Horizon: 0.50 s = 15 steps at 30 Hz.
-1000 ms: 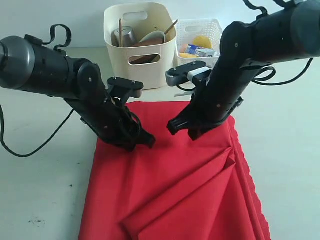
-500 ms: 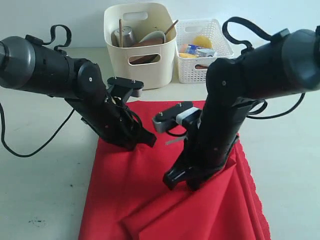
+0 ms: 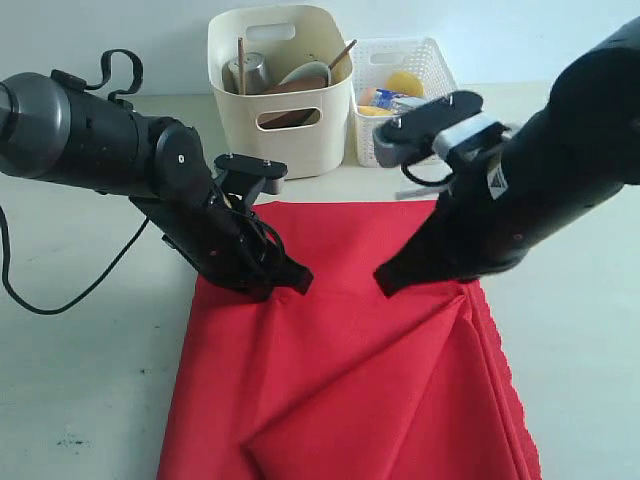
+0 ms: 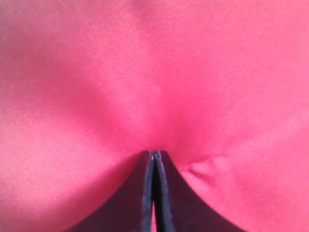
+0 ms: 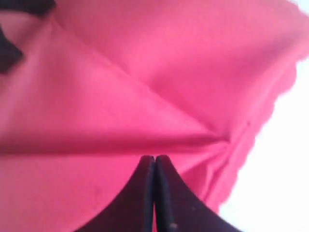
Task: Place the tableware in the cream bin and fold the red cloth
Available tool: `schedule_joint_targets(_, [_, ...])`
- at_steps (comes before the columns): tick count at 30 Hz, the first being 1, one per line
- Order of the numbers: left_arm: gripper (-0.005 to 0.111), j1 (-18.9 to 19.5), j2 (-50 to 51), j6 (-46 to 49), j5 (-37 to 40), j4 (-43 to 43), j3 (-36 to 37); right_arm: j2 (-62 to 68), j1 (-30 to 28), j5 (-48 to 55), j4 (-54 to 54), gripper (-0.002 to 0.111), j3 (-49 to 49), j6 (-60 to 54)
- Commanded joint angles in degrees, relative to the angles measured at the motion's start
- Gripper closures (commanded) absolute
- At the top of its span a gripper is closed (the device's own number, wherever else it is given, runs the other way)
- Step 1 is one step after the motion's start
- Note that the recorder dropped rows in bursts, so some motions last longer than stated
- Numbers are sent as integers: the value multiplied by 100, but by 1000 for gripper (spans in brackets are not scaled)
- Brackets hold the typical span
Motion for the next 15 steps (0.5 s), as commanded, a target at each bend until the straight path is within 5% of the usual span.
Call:
schedule_joint_targets(1, [107, -14, 171, 1, 24, 32, 35, 532, 5, -542, 1582, 108, 35, -1230])
schedule_joint_targets(7, [107, -14, 171, 1, 15, 18, 35, 2010, 5, -609, 2178, 108, -184, -1941])
schedule_joint_targets(12, [107, -14, 171, 1, 15, 18, 35, 2187, 5, 63, 1573, 108, -216, -1798])
schedule_joint_targets(15, [107, -14, 171, 1, 15, 18, 35, 1493, 5, 308, 262, 108, 260, -614])
